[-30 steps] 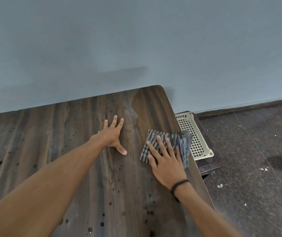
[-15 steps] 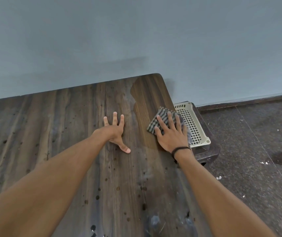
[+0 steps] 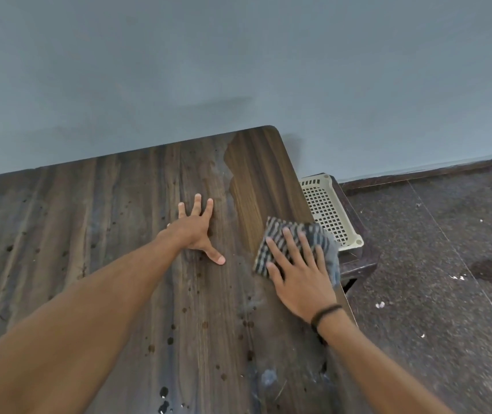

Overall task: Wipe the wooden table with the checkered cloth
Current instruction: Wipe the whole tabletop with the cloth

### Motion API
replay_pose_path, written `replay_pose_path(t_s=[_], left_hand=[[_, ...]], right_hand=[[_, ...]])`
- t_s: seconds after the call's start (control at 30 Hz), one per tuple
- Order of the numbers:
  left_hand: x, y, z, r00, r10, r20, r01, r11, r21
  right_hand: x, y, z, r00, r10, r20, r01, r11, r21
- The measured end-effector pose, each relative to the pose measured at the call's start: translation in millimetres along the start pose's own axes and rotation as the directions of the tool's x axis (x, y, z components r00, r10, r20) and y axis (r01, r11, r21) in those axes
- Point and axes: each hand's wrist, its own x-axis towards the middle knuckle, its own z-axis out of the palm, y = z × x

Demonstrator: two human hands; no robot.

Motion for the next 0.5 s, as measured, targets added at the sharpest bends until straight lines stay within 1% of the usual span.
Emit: replay_pose_path(t_s=[0.03,0.1,0.17,0.2,0.23,0.3,0.37,0.43,0.5], left_hand=[[0.9,-0.6,0.0,1.000,0.002,-0.009,-0.002,1.000,-0.001],[3.8,-2.2,-2.8,1.000,-0.004,-0.015,0.004,1.000,-0.012],[5.5,-4.0,-3.6,1.000,-0.009,-0.012,0.009,1.000,-0.015],[5.6,-4.5,-2.8,1.000,-0.013,-0.009,0.013,1.000,-0.014],[4.8,-4.6,-1.5,1.000,-0.017,-0.008,0.017,1.000,-0.012],[1.8,-3.4,2.4,1.000,-0.018,-0.015,0.018,1.000,-0.009],[-3.7,-0.3,3.9,1.000,-0.011,-0.009,0.011,1.000,-0.008],[-11.2,7.3,6.0,1.000,0.002,0.025,-0.002,1.000,0.021],[-19.7,18.8,11.7,0.998,-0.004,0.070,0.000,0.999,0.049]], right_hand=[[-3.8,7.3,-0.4,1.000,0.012,0.014,-0.012,1.000,0.002],[23.8,10.1,-9.9,0.998,0.061,0.019,-0.062,0.997,0.046],[61.4,-2.3,-22.1,0.993,0.113,0.021,-0.114,0.992,0.053],[65.1,-9.7,-22.7,0.992,0.121,0.023,-0.122,0.991,0.048],[57.5,-12.7,-18.3,0.994,0.109,0.003,-0.109,0.993,0.049],[17.1,-6.7,-3.7,0.999,0.025,-0.032,-0.024,0.999,0.021],[-14.6,7.8,1.9,1.000,0.005,-0.008,-0.005,1.000,0.007],[6.1,9.2,-7.0,0.998,0.061,0.023,-0.062,0.997,0.050],[44.2,-8.6,-17.5,0.991,0.135,0.020,-0.136,0.989,0.065]])
